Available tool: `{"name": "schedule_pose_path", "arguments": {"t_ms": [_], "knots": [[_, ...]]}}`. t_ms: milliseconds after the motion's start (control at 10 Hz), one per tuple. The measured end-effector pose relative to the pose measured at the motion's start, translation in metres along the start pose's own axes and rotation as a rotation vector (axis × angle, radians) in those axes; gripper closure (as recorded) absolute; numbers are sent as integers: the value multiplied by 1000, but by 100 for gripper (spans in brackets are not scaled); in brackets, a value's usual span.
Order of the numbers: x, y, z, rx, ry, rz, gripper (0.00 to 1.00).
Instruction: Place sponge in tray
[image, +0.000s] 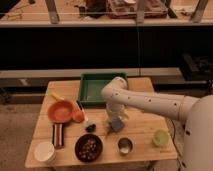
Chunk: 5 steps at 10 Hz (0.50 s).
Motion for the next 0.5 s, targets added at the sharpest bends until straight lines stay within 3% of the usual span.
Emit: {"name": "schedule_pose_path", "arguments": {"t_ms": [500], "knots": [[-1,0,5,4,1,16,80]]}}
